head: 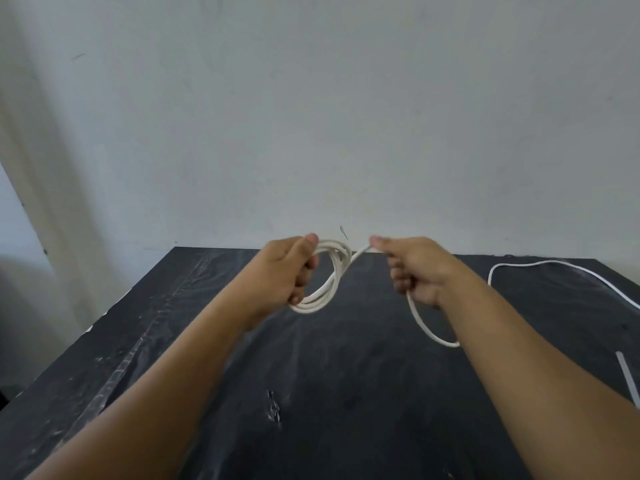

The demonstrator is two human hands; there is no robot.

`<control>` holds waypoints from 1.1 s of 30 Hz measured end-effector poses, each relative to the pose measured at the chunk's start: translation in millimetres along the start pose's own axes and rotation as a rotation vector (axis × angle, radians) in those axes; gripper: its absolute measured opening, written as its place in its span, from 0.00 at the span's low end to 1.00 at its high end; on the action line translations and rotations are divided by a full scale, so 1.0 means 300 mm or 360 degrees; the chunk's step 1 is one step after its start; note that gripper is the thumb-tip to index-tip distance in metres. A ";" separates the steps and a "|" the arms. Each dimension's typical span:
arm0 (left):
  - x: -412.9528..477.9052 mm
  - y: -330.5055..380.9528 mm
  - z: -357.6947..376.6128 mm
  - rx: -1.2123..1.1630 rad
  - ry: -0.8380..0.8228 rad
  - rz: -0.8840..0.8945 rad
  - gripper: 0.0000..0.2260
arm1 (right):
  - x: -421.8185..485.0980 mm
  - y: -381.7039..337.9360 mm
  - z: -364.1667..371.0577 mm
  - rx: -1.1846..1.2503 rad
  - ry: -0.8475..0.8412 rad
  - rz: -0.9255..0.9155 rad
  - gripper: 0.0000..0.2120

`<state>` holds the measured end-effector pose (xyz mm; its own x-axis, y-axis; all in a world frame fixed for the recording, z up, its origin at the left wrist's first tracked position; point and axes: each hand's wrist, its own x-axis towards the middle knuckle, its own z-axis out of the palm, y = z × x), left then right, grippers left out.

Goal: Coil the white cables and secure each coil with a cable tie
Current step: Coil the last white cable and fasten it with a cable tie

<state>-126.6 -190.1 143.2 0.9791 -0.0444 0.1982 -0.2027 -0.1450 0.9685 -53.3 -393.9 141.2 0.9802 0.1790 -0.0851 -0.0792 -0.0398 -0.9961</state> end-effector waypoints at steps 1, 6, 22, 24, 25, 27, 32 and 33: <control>0.001 -0.010 0.014 0.0078 -0.0008 -0.0008 0.17 | -0.003 -0.028 0.016 0.0224 -0.0076 0.0059 0.10; 0.028 -0.051 0.062 0.0636 0.0267 0.0067 0.19 | -0.094 -0.089 0.102 0.0678 -0.0526 0.0038 0.13; 0.004 -0.071 0.068 -0.0329 0.0320 -0.0126 0.21 | -0.063 -0.039 0.121 0.1231 0.0202 0.0253 0.09; 0.001 -0.074 0.064 -0.0254 0.0325 -0.0132 0.21 | -0.060 -0.022 0.115 0.1390 0.0158 0.0283 0.08; -0.001 -0.076 0.066 -0.0198 0.0321 -0.0136 0.21 | -0.060 -0.017 0.116 0.1456 0.0132 0.0286 0.08; -0.004 -0.079 0.075 -0.0098 0.0318 -0.0145 0.21 | -0.068 -0.015 0.127 0.1507 0.0070 0.0271 0.08; 0.007 -0.090 0.089 -0.0024 0.0316 -0.0125 0.20 | -0.114 -0.008 0.158 0.1357 -0.0259 0.0159 0.07; 0.010 -0.093 0.089 -0.0021 0.0315 -0.0117 0.20 | -0.125 -0.002 0.167 0.1260 -0.0313 0.0133 0.05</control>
<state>-118.4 -212.6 112.9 0.9752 0.1612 0.1514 -0.1315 -0.1279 0.9830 -99.3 -351.4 143.8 0.9215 0.3780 -0.0895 -0.3275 0.6320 -0.7023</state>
